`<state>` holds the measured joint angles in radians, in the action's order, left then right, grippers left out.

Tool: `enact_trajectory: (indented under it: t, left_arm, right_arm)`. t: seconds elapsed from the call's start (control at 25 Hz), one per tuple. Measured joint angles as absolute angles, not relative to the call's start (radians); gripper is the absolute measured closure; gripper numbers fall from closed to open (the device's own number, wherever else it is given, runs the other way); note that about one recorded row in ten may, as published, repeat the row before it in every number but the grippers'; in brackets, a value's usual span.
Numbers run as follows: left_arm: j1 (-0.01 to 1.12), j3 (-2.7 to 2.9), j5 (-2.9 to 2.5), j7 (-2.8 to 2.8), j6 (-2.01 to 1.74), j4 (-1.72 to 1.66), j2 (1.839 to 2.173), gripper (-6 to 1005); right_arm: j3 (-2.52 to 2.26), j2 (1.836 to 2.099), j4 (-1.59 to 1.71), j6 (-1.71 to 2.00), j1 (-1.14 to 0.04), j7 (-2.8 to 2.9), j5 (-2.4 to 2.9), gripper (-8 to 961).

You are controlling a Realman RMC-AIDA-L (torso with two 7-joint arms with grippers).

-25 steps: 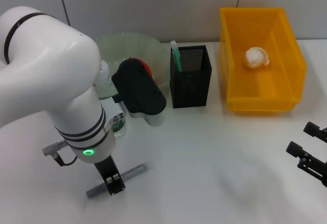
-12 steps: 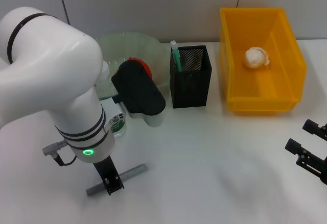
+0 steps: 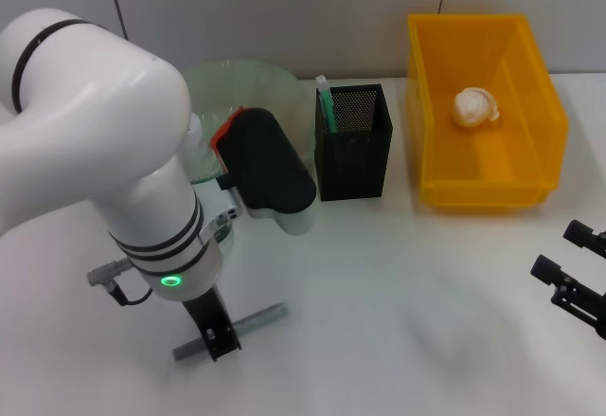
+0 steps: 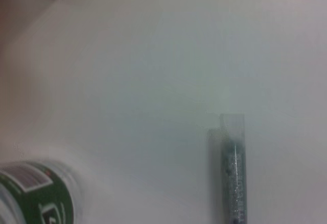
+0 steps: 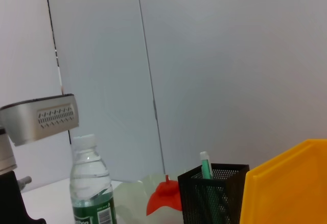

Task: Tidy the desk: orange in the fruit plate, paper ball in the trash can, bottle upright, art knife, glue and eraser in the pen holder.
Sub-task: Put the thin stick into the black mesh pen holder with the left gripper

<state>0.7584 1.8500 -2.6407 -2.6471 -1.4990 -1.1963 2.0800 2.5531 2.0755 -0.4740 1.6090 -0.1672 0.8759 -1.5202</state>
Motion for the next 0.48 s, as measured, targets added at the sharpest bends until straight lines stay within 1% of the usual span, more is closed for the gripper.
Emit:
enact_trajectory:
  t: [0.2, 0.48]
  left_arm:
    - [0.739, 1.844, -2.634, -2.647, -1.49, -1.266, 2.08, 845]
    - [0.678, 1.763, -2.506, -2.621, -1.47, -1.453, 2.075, 850]
  right_arm:
    - [2.558, 2.075, -0.474, 1.609, -0.167, 0.876, -1.52, 260]
    - [2.568, 2.076, -0.474, 1.609, -0.163, 0.876, -1.52, 260]
